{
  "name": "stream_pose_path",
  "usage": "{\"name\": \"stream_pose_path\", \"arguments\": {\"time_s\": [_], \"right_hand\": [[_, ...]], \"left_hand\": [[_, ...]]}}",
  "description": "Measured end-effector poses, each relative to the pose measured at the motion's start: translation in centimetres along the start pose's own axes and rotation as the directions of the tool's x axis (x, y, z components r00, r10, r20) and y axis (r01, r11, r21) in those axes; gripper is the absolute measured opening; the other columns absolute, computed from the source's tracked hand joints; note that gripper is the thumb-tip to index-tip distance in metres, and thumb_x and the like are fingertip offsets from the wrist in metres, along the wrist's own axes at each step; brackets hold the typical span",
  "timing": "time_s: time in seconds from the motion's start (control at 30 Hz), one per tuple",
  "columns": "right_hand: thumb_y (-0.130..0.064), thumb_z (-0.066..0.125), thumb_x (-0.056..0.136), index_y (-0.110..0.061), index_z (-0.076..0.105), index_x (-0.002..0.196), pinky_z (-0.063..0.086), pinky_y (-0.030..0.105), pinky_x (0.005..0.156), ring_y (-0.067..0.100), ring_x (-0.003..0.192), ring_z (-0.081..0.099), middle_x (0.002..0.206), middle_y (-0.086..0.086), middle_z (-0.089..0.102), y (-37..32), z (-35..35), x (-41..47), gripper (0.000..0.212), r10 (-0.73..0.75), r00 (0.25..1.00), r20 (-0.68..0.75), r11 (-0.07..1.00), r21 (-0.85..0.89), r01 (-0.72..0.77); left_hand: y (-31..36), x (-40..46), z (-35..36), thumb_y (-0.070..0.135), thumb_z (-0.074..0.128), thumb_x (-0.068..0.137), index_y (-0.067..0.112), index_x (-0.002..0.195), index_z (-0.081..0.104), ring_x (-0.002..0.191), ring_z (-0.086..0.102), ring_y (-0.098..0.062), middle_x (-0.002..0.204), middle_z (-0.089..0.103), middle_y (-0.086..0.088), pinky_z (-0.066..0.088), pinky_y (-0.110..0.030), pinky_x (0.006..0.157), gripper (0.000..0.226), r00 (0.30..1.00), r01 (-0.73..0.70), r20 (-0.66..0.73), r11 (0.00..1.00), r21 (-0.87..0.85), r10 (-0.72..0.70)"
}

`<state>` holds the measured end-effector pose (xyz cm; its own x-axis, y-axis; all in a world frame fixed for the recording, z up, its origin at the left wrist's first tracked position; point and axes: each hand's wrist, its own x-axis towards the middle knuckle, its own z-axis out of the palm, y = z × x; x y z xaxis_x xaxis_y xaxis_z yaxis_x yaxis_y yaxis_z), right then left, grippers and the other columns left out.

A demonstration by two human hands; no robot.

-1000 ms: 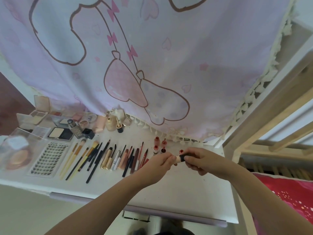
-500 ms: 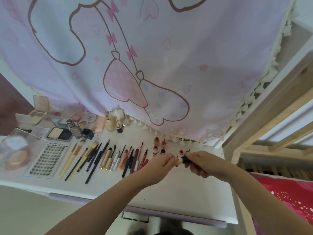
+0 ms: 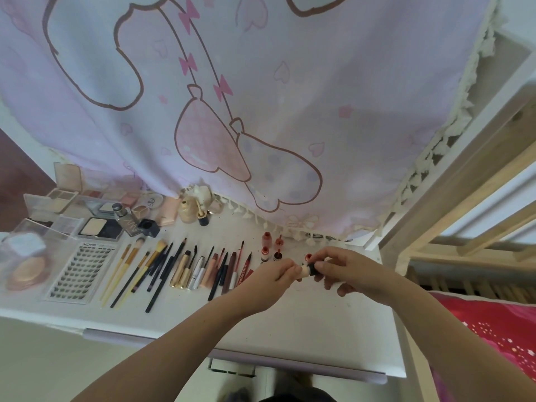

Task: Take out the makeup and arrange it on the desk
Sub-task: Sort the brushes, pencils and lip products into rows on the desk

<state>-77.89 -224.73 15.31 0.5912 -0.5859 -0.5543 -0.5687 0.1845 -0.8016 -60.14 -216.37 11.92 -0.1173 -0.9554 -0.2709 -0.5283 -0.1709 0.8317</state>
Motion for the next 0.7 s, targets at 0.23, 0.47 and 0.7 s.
{"name": "stream_pose_path", "arguments": {"time_s": [0.23,0.47,0.7], "right_hand": [[-0.021,0.054,0.095,-0.012,0.061,0.101,0.044,0.018,0.057,0.007,0.064,0.055,0.074,-0.005,0.065,0.21,0.06,0.03,0.013,-0.039,0.999,0.007,0.999,-0.025,0.039],[-0.028,0.045,0.099,-0.012,0.061,0.093,0.040,0.018,0.054,0.003,0.056,0.051,0.070,-0.004,0.063,0.19,0.15,0.04,0.023,-0.033,0.999,-0.004,0.997,-0.077,0.032],[-0.042,0.040,0.098,-0.012,0.064,0.095,0.036,0.016,0.049,0.006,0.052,0.048,0.064,-0.005,0.063,0.01,-0.19,-0.08,0.038,0.045,0.999,0.012,0.996,-0.072,-0.044]], "left_hand": [[0.03,-0.10,0.08,0.031,0.035,0.101,0.034,0.078,0.048,0.059,0.038,-0.008,0.070,0.044,0.004,0.034,-0.022,0.056,0.027,1.000,0.000,-0.005,1.000,-0.007,0.000],[0.16,0.01,0.07,0.031,0.035,0.101,0.033,0.079,0.048,0.061,0.038,-0.009,0.071,0.044,0.003,0.034,-0.024,0.059,0.026,1.000,-0.020,-0.004,1.000,0.011,0.020],[0.04,0.09,0.10,0.032,0.036,0.100,0.033,0.078,0.049,0.059,0.037,-0.008,0.070,0.044,0.004,0.034,-0.023,0.057,0.026,0.999,-0.042,-0.010,0.999,0.004,0.042]]}}
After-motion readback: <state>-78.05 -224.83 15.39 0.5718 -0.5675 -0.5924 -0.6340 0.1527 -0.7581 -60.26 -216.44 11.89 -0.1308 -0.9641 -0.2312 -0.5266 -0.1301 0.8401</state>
